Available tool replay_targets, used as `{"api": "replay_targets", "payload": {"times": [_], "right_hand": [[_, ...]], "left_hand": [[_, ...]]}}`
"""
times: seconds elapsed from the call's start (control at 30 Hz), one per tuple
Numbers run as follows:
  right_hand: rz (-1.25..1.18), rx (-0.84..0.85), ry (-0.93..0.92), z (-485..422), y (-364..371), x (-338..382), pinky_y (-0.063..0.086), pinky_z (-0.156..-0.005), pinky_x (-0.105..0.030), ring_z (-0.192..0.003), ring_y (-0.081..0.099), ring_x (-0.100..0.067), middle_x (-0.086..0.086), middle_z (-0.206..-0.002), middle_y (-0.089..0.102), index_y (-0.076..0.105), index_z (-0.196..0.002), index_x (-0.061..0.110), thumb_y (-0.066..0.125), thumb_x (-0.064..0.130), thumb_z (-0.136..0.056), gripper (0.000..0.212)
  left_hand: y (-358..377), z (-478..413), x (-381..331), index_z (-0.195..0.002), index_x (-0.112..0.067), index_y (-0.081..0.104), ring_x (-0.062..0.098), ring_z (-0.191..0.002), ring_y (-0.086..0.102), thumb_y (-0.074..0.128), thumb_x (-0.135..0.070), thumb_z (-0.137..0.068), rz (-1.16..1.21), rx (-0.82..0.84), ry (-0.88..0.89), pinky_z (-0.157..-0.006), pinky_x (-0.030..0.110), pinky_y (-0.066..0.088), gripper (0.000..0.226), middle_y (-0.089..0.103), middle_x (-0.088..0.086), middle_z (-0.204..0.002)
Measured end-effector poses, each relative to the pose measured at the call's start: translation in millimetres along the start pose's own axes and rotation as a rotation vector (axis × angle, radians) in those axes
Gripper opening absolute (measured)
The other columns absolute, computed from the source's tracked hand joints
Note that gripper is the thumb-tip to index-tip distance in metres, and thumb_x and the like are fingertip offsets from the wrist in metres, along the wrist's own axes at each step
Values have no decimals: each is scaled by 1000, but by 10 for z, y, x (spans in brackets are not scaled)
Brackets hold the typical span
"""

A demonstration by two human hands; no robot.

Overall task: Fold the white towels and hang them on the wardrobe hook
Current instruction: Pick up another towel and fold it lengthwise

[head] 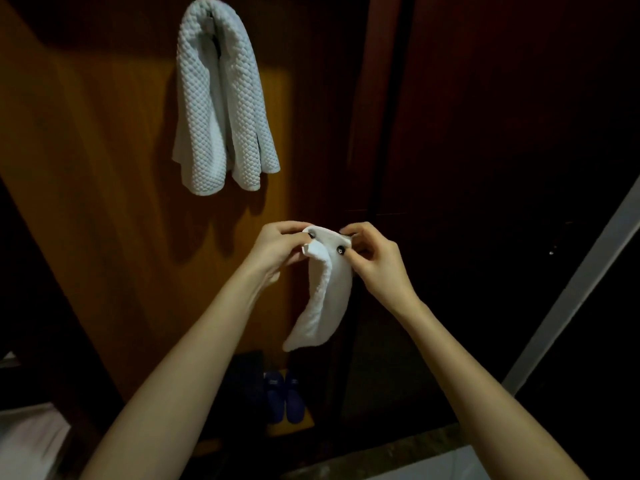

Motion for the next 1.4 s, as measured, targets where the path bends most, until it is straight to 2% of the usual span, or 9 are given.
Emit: {"api": "replay_targets", "payload": {"times": [0.13, 0.3, 0.43, 0.6, 0.73, 0.93, 1.1, 1.3, 1.4], "right_hand": [[128, 3, -139, 27, 48, 96, 55, -79, -31, -92, 65, -8, 3, -102, 68, 68, -112, 13, 62, -1, -87, 29], [222, -64, -245, 40, 57, 183, 52, -78, -19, -90, 63, -9, -5, -103, 67, 71, -111, 9, 61, -4, -88, 29], [225, -89, -257, 22, 76, 236, 51, -78, -19, -91, 61, -7, -6, -105, 65, 70, -112, 6, 63, 4, -90, 23], [244, -182, -152, -65, -51, 160, 44, -76, -10, -85, 56, -1, 0, -98, 61, 67, -102, 8, 71, 16, -86, 18], [109, -308, 6, -144, -242, 12, 51, -72, -26, -78, 61, -10, -2, -84, 64, 65, -91, 7, 65, 13, -89, 6], [-68, -20, 57, -217, -256, -64, 52, -82, -46, -90, 65, -26, -12, -93, 66, 64, -90, 8, 63, 12, -92, 5], [-236, -2, 93, -234, -283, 12, 54, -87, -38, -93, 66, -18, -7, -96, 68, 65, -92, 9, 63, 8, -92, 3], [-294, 25, 190, -171, -282, -49, 54, -85, -50, -86, 66, -24, -16, -92, 67, 63, -84, 7, 68, 11, -89, 8], [-255, 71, 241, -93, -183, -133, 55, -77, -46, -79, 68, -19, -10, -85, 71, 69, -79, 10, 69, 16, -89, 11]], "left_hand": [[-13, 48, -15, -110, -2, 66, 6, -58, 65, 53, 8, -85, 82, -69, 15, -43, 10, 44, 29, 66, 11, -95], [-51, 96, -162, -94, -6, 62, 7, -57, 51, 55, 10, -80, -112, -234, 208, -44, 11, 40, 23, 53, 4, -75], [-42, 142, -219, -81, -12, 59, 12, -76, 55, 60, 2, -79, -215, -333, 312, -56, 15, 42, 15, 60, 3, -87], [139, 149, -225, -114, -9, 59, 15, -93, 66, 54, 3, -88, 19, -106, 279, -71, 19, 55, 29, 64, 9, -111], [346, 175, -173, -123, -10, 46, 22, -103, 67, 44, 9, -92, 126, 86, 269, -89, 35, 55, 36, 58, 11, -123], [281, 40, -422, -139, -33, 35, 8, -129, 37, 73, -27, -82, -602, 178, 536, -102, 21, 33, 69, 41, -5, -138], [371, -36, -511, -137, -21, 44, -7, -72, 61, 69, -10, -85, -493, 365, 269, -53, 8, 45, 59, 61, -1, -100], [360, -63, -632, -118, -31, 52, 16, -64, 61, 71, -9, -83, -102, 120, 491, -55, 28, 51, 46, 63, 8, -75], [379, -29, -762, -122, -24, 58, 14, -81, 61, 65, -11, -88, -49, 104, 580, -67, 28, 52, 37, 65, 1, -95]]}}
Point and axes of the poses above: each hand's wrist, its own z-axis away from the middle knuckle, its own y-axis out of the palm, x = y × z, the point moved 7 cm from there along -z, towards the middle knuckle
